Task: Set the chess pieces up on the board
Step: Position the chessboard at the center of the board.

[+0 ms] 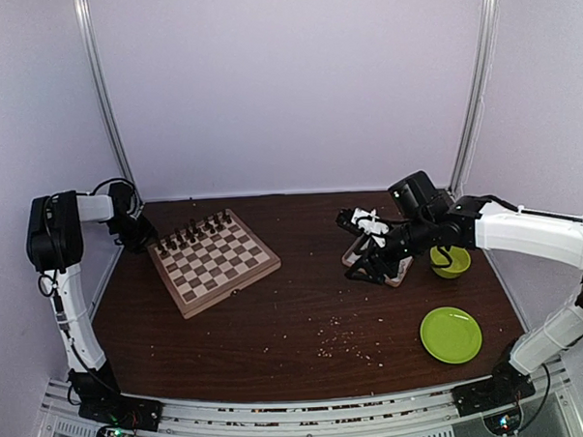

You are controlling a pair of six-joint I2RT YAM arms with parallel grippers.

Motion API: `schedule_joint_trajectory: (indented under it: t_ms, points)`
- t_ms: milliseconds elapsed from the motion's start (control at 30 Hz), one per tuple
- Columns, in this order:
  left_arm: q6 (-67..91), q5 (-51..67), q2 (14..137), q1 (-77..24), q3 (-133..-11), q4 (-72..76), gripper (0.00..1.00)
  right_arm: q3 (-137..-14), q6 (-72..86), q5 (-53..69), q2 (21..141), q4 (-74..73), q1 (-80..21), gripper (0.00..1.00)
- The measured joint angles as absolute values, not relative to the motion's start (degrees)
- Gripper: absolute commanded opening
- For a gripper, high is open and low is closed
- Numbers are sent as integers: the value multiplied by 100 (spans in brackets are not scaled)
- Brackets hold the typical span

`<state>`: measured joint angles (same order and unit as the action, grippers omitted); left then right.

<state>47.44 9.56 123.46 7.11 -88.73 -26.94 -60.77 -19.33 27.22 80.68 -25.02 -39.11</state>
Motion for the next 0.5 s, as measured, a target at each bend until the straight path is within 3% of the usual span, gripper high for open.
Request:
schedule_joint_trajectory:
  t_ms: [300,500]
  points:
    - [4718,1186,12346,169,-8807,-2567,47,-6165,-1708,2683,8530,-2324,-3911,65]
    - [4729,1251,12346,-165,-8785,-2462,46,-7837,-1061,2596,10228,-2405,-3911,69]
